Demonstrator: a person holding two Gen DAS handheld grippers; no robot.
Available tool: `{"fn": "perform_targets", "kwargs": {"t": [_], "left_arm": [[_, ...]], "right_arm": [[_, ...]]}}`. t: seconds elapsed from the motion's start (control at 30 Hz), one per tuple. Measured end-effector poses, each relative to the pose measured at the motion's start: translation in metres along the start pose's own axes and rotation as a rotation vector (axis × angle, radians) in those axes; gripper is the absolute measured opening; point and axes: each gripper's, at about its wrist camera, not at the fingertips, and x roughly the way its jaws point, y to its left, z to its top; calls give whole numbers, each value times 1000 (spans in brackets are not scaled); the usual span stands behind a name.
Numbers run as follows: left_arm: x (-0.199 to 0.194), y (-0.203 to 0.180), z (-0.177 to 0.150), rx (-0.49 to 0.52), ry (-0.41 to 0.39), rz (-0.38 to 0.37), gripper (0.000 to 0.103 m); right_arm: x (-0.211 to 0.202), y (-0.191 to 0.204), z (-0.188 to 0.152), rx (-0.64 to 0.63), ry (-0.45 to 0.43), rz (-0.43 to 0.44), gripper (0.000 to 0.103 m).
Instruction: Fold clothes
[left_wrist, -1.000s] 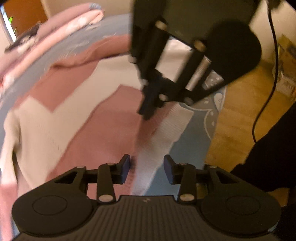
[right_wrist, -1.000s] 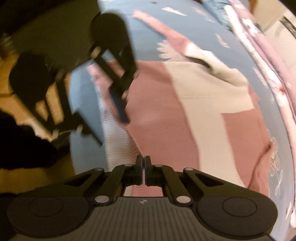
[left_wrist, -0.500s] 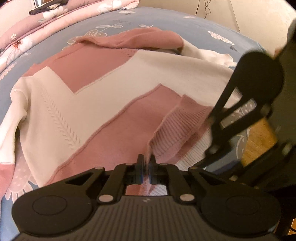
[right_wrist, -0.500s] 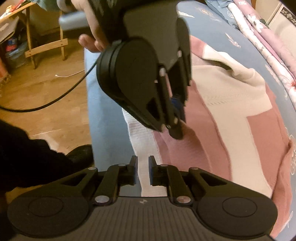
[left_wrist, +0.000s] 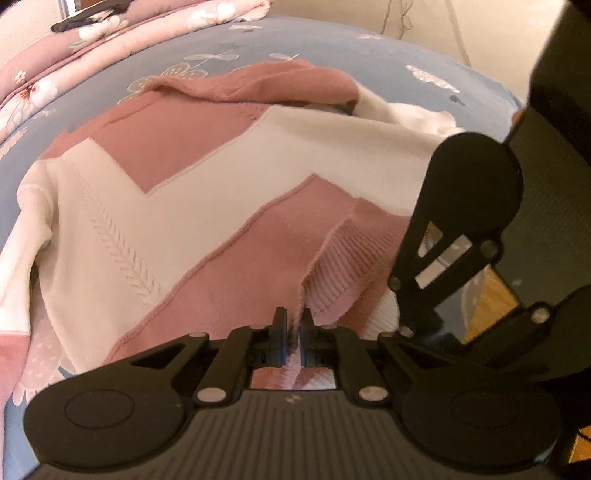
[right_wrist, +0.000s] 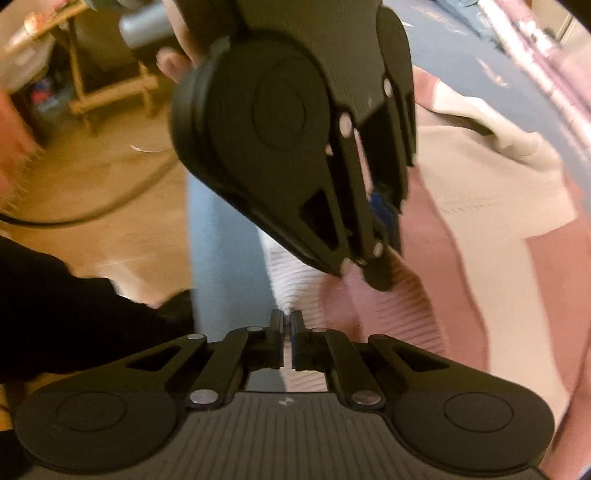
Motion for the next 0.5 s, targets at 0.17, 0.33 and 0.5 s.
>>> {"fn": "perform_targets", "kwargs": {"t": [0.17,0.33,0.5], "left_arm": [[0,-5,-5,26,14,-58,6],[-5,-15,-18,31,70,-111,16],[-26,-11,-38,-44,89,-106,20]], "right_arm": [[13,17,-2,-80,41,-8,8],[-3,12,-9,17,58,29,22],[-38,-3,-32,130,54,16,25]]}}
